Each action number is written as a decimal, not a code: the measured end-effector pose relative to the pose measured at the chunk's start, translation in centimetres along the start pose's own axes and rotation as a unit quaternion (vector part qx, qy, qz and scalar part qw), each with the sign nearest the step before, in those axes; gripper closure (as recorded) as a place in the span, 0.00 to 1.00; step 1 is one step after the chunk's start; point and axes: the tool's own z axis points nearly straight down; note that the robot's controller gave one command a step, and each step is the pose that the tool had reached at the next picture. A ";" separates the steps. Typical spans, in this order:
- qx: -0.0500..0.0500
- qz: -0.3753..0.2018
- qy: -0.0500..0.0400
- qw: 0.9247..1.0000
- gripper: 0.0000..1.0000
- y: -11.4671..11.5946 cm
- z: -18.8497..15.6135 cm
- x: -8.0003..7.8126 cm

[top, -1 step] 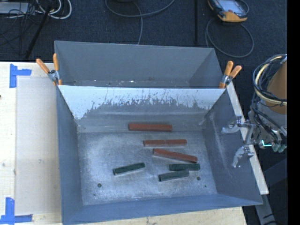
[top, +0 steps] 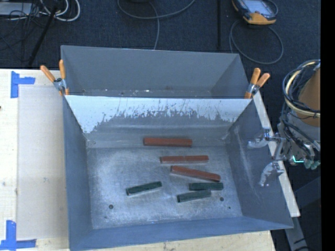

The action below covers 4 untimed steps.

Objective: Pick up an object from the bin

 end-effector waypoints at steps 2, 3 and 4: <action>0.003 -0.147 -0.008 0.989 0.00 2.0 -1.0 -1.2; 0.001 -0.124 -0.004 0.992 0.00 2.7 6.8 -1.5; 0.002 -0.155 -0.009 0.988 1.00 3.1 15.6 -2.0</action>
Offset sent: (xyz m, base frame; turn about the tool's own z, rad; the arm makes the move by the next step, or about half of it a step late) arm 0.0083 0.0544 -0.1141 -0.1959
